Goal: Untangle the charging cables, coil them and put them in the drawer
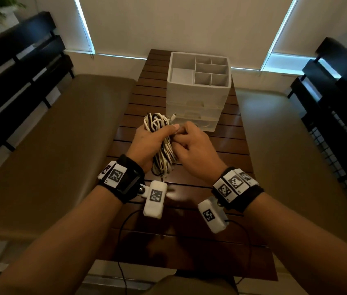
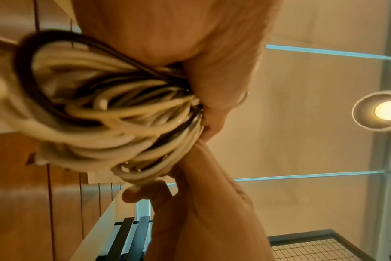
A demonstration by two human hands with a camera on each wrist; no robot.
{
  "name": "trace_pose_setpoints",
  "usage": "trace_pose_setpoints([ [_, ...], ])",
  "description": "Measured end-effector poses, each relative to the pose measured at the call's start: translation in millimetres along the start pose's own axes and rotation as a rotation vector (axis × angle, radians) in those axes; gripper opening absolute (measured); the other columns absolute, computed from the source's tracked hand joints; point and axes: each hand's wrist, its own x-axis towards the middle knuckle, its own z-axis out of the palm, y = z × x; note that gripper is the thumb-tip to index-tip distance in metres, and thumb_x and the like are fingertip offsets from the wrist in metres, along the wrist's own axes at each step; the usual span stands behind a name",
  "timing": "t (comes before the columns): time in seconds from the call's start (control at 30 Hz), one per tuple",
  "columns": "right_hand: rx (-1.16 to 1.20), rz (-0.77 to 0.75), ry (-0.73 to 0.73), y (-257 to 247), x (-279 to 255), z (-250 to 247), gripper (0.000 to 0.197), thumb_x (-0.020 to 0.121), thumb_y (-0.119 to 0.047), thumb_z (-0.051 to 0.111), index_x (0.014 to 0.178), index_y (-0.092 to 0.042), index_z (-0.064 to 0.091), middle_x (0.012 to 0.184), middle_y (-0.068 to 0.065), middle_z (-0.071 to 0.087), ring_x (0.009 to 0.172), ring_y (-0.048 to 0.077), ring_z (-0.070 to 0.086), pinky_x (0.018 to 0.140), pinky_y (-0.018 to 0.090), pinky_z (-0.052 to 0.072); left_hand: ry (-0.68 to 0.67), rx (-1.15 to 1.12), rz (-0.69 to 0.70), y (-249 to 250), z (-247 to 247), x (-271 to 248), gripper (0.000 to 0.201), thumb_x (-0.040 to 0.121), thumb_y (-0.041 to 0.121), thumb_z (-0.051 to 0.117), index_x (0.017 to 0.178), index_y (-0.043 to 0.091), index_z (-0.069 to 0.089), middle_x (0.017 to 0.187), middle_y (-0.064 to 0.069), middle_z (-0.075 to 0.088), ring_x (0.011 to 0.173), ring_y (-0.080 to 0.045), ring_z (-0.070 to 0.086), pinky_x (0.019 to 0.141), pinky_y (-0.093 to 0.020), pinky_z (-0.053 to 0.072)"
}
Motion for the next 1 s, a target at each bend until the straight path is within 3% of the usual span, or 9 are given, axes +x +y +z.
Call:
trace_pose_setpoints([
  [0.1, -0.04, -0.003, -0.104, -2.9, 9.7, -18.2, 0.022, 0.098, -0.017, 0.061, 0.082, -0.01, 0.075, 0.092, 0.006, 0.055, 0.081, 0.017, 0.054, 0.072, 0.033, 0.045, 0.009, -0.033, 0.028, 0.3, 1.1, 0.9, 0.038, 0.09, 0.009, 0.08, 0.116, -0.015, 0.064, 0.104, -0.026, 0.075, 0.09, -0.036, 0.077, 0.074, -0.041, 0.062],
  [0.17, -0.037, 0.052, 0.033, -4.6, 21.0, -31.3, 0.021, 0.098, -0.019, 0.061, 0.085, -0.014, 0.076, 0.087, 0.004, 0.056, 0.078, 0.013, 0.053, 0.07, 0.027, 0.044, 0.025, -0.042, 0.039, 0.7, 0.4, 2.1, 0.036, 0.089, 0.01, 0.082, 0.113, -0.011, 0.066, 0.096, -0.022, 0.075, 0.083, -0.033, 0.075, 0.073, -0.042, 0.062],
  [0.23, 0.161, 0.194, 0.202, -7.3, 32.9, -41.2, 0.017, 0.099, -0.022, 0.061, 0.093, -0.01, 0.07, 0.089, 0.009, 0.062, 0.081, 0.018, 0.06, 0.076, 0.033, 0.054, 0.028, -0.02, 0.022, 0.5, -0.6, 2.6, 0.03, 0.088, 0.013, 0.083, 0.107, -0.003, 0.067, 0.085, -0.016, 0.071, 0.072, -0.028, 0.072, 0.07, -0.04, 0.061],
  [0.3, 0.466, 0.34, 0.102, -15.1, 42.0, -39.9, 0.027, 0.103, -0.034, 0.059, 0.106, -0.008, 0.065, 0.099, 0.013, 0.069, 0.09, 0.025, 0.067, 0.086, 0.04, 0.058, -0.007, 0.006, 0.008, -0.2, 2.5, 0.5, 0.021, 0.089, 0.009, 0.08, 0.103, 0.0, 0.066, 0.08, -0.014, 0.066, 0.066, -0.026, 0.067, 0.066, -0.038, 0.059],
  [0.37, 0.562, 0.377, -0.035, -20.3, 48.5, -28.3, 0.04, 0.103, -0.048, 0.057, 0.112, -0.011, 0.068, 0.107, 0.01, 0.072, 0.098, 0.019, 0.069, 0.095, 0.043, 0.059, -0.076, 0.027, 0.022, -0.9, 9.1, -2.1, 0.007, 0.091, -0.002, 0.072, 0.095, 0.0, 0.066, 0.08, -0.017, 0.064, 0.068, -0.027, 0.064, 0.066, -0.039, 0.058],
  [0.47, 0.663, 0.37, -0.077, -32.3, 57.6, -16.1, 0.05, 0.103, -0.055, 0.053, 0.109, -0.01, 0.074, 0.104, 0.009, 0.078, 0.102, 0.022, 0.074, 0.101, 0.045, 0.057, -0.146, 0.062, 0.038, 2.5, 15.8, -6.0, 0.011, 0.093, -0.007, 0.064, 0.097, 0.003, 0.068, 0.088, -0.019, 0.071, 0.08, -0.031, 0.072, 0.071, -0.04, 0.06],
  [0.67, 0.863, 0.341, -0.176, -38.4, 65.2, -21.6, 0.062, 0.107, -0.044, 0.049, 0.106, 0.014, 0.07, 0.102, 0.026, 0.076, 0.104, 0.043, 0.072, 0.101, 0.048, 0.057, -0.174, 0.164, 0.047, 8.1, 7.6, -11.1, 0.02, 0.088, -0.006, 0.071, 0.108, -0.006, 0.071, 0.103, -0.025, 0.076, 0.092, -0.035, 0.076, 0.079, -0.04, 0.063],
  [0.8, 0.911, 0.331, -0.166, -45.0, 68.4, -20.2, 0.061, 0.106, -0.04, 0.053, 0.093, 0.018, 0.066, 0.095, 0.038, 0.07, 0.097, 0.056, 0.068, 0.096, 0.055, 0.056, -0.124, 0.161, 0.075, 7.1, 12.2, -13.8, 0.025, 0.088, -0.012, 0.068, 0.113, -0.007, 0.068, 0.094, -0.014, 0.077, 0.08, -0.021, 0.077, 0.067, -0.027, 0.06],
  [1.0, 0.925, 0.366, -0.083, -54.2, 74.3, -20.4, 0.046, 0.104, -0.037, 0.058, 0.075, -0.002, 0.065, 0.077, 0.02, 0.064, 0.079, 0.036, 0.066, 0.086, 0.05, 0.06, -0.216, 0.184, 0.099, 17.2, 9.6, -14.2, 0.026, 0.086, -0.015, 0.069, 0.102, 0.006, 0.071, 0.091, -0.01, 0.078, 0.084, -0.025, 0.077, 0.072, -0.033, 0.062],
])
